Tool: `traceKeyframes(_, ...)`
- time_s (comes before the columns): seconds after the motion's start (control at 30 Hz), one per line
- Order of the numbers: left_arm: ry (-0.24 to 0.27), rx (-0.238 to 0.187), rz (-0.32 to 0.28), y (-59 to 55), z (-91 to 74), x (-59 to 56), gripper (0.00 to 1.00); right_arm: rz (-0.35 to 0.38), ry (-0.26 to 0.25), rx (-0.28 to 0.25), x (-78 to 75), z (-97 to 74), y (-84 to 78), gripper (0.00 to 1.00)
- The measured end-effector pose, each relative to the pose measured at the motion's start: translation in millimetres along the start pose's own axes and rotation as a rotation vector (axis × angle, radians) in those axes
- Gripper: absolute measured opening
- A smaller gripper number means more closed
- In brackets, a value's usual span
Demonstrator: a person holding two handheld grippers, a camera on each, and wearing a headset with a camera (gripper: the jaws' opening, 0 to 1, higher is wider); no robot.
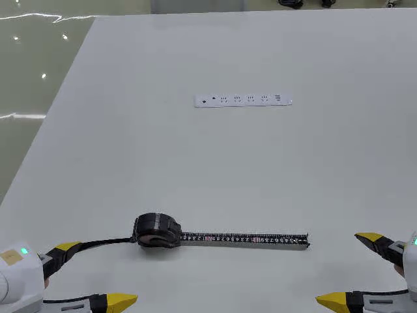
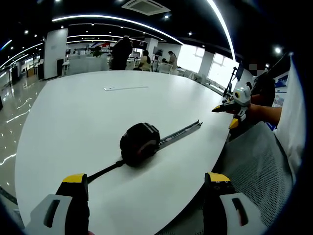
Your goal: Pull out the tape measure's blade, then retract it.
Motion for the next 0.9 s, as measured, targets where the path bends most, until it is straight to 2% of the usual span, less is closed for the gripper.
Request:
traceKeyframes(0.23, 0.012, 0.004, -0.019, 3.2, 5.0, -0.7, 0.95, -0.007, 0.01, 0.005, -0.2, 3.1, 1.5, 0.92)
traceKeyframes(0.3, 0.005, 0.008, -0.044, 5.4, 7.1, -3.0, 0.95, -0.008, 0.012, 0.006, -1.4, 3.9, 1.4, 0.92)
traceKeyframes(0.67, 0.009, -0.008, -0.075, 20.8, 20.0, -11.2, 0.92, -0.016, 0.026, 0.009, -2.4, 8.9, 2.6, 0.91)
traceKeyframes(0.9, 0.036, -0.001, -0.096, 27.1, 29.6, -13.2, 0.9, -0.019, 0.028, 0.003, -6.1, 9.7, 4.7, 0.91)
Point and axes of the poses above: the centre of the closed fingertips' face, and the gripper's own axes: z roughly forward along the fingers, x roughly to its left, y roughly out of its top, the point moved 7 cm from there along -z, roughly backward along the fingers, and after that the axes turned 3 degrees about x, right-handed, at the moved point
